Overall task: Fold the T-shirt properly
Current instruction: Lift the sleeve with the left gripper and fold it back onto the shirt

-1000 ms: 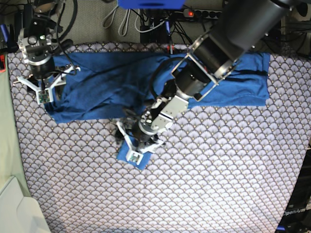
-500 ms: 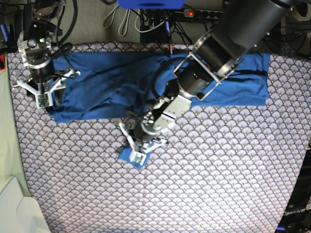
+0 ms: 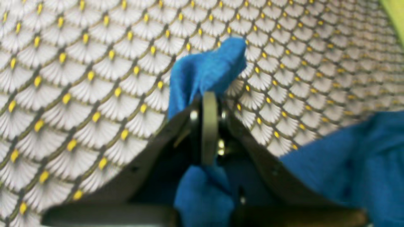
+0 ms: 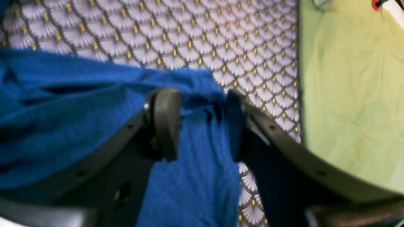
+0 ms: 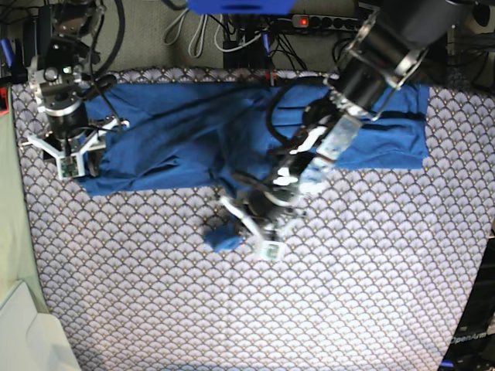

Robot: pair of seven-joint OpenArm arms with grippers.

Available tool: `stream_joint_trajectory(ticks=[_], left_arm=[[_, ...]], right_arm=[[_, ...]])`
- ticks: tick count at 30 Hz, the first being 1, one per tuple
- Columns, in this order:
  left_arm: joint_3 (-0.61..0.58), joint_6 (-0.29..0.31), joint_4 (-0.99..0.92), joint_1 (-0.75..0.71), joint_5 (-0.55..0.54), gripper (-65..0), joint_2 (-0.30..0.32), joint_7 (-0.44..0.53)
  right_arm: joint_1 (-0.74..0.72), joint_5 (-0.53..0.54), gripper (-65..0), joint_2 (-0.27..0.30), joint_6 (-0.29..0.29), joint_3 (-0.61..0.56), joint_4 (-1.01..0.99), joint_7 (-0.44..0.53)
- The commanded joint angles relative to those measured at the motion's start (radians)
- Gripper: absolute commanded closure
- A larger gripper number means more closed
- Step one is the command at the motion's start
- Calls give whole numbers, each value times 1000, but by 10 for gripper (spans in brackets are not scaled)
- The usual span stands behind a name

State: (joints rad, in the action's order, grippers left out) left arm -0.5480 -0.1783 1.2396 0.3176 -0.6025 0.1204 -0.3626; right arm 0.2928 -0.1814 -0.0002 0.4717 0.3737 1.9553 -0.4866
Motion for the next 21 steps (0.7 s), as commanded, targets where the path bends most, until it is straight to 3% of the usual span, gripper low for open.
stream_joint_trajectory(ticks=[1, 8, 12, 21], left_arm=[[32, -3, 61, 8, -14, -5, 22, 14], [233, -3, 340, -199, -83, -5, 175, -33], [352, 1, 432, -321, -107, -5, 233, -33], [645, 6, 616, -610, -116, -5, 262, -33]], right_arm=[[0, 4, -255, 9, -4, 1, 19, 21], [-2, 4, -255, 9, -4, -46, 19, 21], [-2, 4, -255, 9, -4, -83, 19, 21], [3, 6, -255, 7, -4, -111, 20, 21]])
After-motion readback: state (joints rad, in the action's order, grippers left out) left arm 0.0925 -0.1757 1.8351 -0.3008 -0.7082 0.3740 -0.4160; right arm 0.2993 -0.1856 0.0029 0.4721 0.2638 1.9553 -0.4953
